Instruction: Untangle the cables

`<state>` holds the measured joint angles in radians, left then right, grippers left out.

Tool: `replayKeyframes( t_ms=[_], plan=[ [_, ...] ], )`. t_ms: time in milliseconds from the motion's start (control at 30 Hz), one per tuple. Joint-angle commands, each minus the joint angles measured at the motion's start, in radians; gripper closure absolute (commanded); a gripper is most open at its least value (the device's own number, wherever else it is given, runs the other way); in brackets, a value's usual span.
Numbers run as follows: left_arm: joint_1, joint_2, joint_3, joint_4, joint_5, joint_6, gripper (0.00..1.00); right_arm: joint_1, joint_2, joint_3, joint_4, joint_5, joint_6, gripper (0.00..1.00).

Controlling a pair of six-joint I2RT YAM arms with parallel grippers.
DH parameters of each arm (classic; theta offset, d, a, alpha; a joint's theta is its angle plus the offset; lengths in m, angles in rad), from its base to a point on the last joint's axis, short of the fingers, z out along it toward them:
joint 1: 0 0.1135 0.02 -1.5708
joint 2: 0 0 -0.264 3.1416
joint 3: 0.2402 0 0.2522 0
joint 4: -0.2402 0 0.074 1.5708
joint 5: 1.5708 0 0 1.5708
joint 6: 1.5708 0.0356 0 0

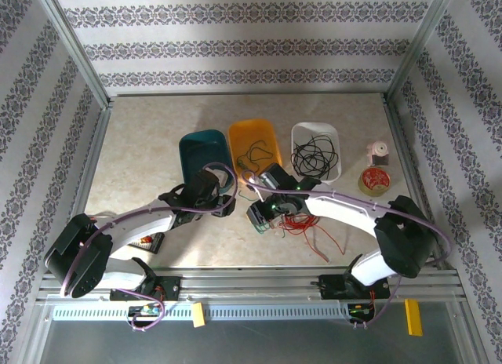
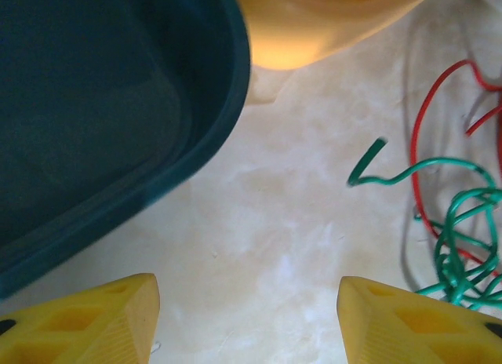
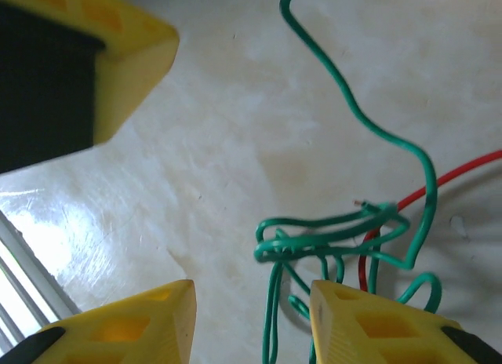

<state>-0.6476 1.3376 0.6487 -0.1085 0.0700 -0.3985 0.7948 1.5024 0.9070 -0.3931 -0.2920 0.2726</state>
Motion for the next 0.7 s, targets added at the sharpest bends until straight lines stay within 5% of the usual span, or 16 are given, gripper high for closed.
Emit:
replayKeyframes(
  t_ms=[0, 667],
  plan=[
    [0.01, -0.021, -0.011, -0.045, -0.024, -0.02, 0.39, 0.004, 0.024, 0.044, -0.007, 0.033, -0.023, 0.57],
    [0.006, -0.026, -0.03, -0.022, 0.103, 0.024, 0.4, 0.017, 0.133, 0.128, -0.015, 0.082, -0.004, 0.63]
  ],
)
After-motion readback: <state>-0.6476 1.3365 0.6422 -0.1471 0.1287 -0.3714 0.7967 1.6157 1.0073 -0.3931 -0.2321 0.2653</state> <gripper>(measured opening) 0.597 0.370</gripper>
